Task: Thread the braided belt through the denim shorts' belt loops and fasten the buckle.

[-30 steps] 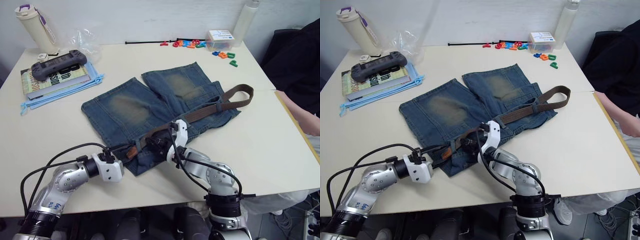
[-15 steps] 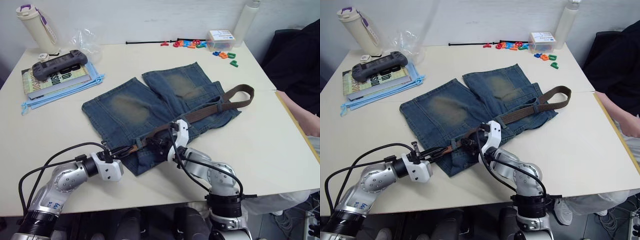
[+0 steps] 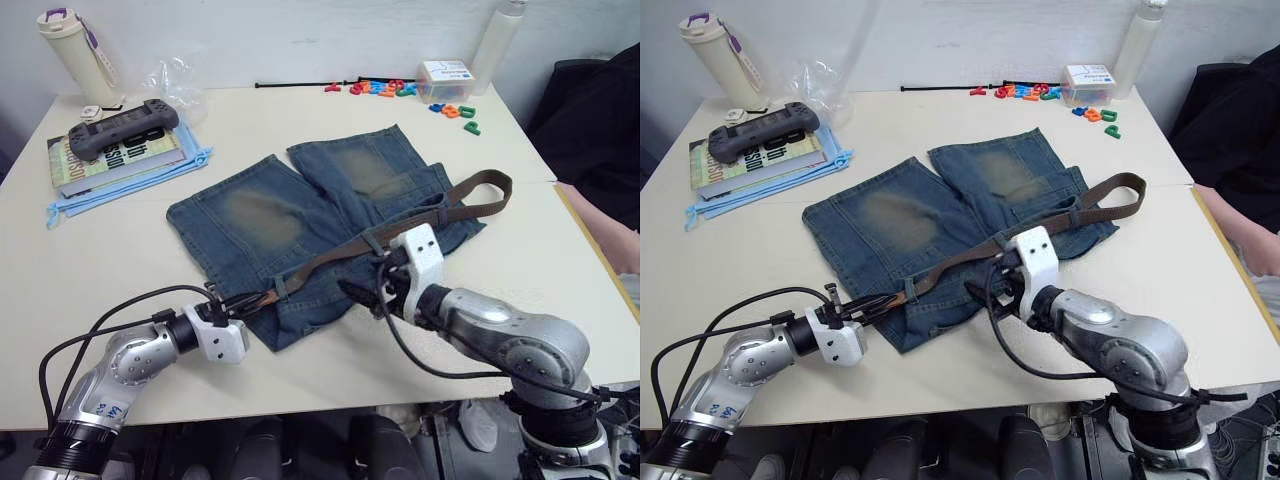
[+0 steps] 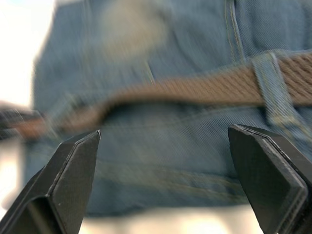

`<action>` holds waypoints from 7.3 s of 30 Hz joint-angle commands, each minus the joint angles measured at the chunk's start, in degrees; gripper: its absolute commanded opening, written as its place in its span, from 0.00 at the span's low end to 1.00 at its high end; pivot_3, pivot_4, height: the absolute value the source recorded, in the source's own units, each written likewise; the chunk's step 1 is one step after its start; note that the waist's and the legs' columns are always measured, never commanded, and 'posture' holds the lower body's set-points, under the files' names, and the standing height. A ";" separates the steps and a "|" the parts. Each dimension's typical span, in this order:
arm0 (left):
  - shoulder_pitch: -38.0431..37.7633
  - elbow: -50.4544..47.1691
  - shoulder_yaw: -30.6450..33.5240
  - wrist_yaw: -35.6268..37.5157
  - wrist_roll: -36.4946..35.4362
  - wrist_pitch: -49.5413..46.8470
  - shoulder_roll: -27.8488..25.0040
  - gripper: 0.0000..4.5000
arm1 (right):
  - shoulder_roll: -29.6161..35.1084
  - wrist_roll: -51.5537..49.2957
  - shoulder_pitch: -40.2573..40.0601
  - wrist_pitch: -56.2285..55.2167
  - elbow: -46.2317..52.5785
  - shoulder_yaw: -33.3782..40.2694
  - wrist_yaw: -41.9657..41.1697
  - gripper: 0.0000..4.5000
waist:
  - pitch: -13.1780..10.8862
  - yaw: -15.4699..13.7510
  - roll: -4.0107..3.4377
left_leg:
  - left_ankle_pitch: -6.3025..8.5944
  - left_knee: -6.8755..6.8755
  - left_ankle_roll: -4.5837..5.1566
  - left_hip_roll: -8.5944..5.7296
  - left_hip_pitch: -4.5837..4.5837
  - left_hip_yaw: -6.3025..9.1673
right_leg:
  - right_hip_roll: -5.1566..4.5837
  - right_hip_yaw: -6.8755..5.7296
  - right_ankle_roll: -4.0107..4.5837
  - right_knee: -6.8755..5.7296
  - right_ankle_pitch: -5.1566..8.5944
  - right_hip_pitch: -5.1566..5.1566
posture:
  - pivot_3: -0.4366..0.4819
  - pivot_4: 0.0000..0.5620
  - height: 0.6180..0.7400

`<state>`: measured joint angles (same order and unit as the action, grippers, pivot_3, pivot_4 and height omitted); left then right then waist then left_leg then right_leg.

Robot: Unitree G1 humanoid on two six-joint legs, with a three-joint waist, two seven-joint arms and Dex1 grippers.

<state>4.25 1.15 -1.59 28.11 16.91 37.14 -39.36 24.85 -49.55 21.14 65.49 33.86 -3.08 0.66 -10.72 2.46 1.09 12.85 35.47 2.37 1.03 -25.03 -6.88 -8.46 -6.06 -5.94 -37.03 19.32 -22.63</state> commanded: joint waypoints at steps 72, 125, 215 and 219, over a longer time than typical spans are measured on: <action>-30.24 0.81 21.42 32.21 -59.41 -21.39 -43.41 1.00 | 2.92 23.56 6.60 1.07 -3.54 -4.43 -23.43 0.99 | 0.17 -0.45 0.32 | 0.06 -0.07 -0.12 0.14 0.02 -0.02 | -0.03 -0.43 0.21 0.31 -0.12 0.06 | 0.48 0.27 0.78; 4.79 -17.71 -7.18 18.57 -11.06 -38.19 -10.67 0.12 | 19.77 65.88 1.19 -55.46 -28.86 -8.18 -40.83 0.01 | -0.05 -0.68 0.11 | 0.16 0.62 -0.43 0.34 0.87 -0.13 | 0.13 -0.29 0.11 0.14 -0.12 1.05 | 0.48 0.27 0.78; 38.10 43.01 14.18 40.98 -29.67 -27.17 -2.81 0.12 | 10.39 31.43 19.32 -15.41 -25.67 6.12 -53.35 0.00 | -0.25 -0.13 0.27 | 0.31 1.64 -0.37 0.70 -0.37 -1.24 | 0.25 -0.42 0.24 -1.31 -0.07 -0.86 | 0.48 0.27 0.78; 20.72 24.36 17.96 35.41 -30.39 -20.82 -1.71 0.12 | 12.44 30.03 8.08 -21.41 -11.82 7.78 -54.26 0.00 | -0.25 0.03 0.27 | 0.37 1.51 -0.31 0.69 -0.27 -1.32 | 0.15 -0.45 0.23 -1.19 -0.07 -0.79 | 0.48 0.27 0.78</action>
<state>28.26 32.69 13.78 65.90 -12.29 13.02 -41.14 35.83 -18.22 31.22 47.12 15.31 2.88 -53.06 -10.96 2.49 1.36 13.24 37.00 2.09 1.72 -25.30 -8.23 -8.33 -6.54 -5.72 -38.14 19.24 -23.43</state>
